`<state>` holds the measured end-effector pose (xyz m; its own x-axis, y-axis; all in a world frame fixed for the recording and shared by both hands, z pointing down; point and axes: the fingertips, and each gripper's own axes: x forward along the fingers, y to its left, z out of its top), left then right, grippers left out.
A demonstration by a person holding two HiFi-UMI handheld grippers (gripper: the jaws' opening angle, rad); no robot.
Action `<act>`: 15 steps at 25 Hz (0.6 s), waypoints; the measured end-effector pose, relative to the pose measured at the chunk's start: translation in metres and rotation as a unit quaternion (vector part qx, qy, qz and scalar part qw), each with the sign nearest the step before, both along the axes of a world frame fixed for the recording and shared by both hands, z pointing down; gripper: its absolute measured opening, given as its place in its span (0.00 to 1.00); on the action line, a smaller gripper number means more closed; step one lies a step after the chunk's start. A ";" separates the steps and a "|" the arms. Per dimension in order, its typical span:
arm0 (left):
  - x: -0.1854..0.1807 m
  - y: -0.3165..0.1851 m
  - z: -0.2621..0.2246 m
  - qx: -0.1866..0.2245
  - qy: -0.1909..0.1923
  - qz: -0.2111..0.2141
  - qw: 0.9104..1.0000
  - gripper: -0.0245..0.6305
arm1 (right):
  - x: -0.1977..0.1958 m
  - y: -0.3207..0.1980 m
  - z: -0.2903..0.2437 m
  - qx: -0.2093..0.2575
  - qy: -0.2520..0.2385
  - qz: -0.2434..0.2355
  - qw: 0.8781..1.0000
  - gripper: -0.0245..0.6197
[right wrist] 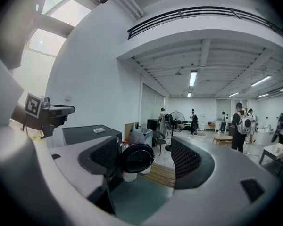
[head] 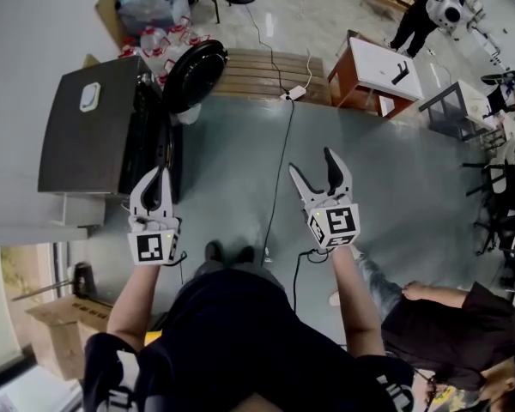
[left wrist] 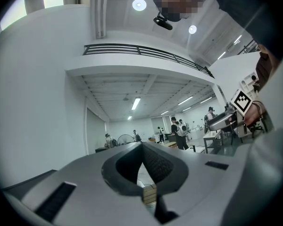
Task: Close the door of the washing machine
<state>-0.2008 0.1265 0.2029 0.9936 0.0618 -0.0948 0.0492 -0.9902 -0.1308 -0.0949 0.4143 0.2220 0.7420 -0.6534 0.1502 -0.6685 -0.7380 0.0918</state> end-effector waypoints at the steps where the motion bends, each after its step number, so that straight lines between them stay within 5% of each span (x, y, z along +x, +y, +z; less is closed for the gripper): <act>1: 0.002 0.003 0.000 0.001 -0.001 -0.003 1.000 0.07 | 0.004 0.003 0.000 -0.001 0.000 -0.004 1.000 0.60; 15: 0.046 0.019 0.010 0.003 -0.006 -0.022 1.000 0.07 | 0.075 -0.011 0.018 -0.003 0.004 -0.055 0.998 0.60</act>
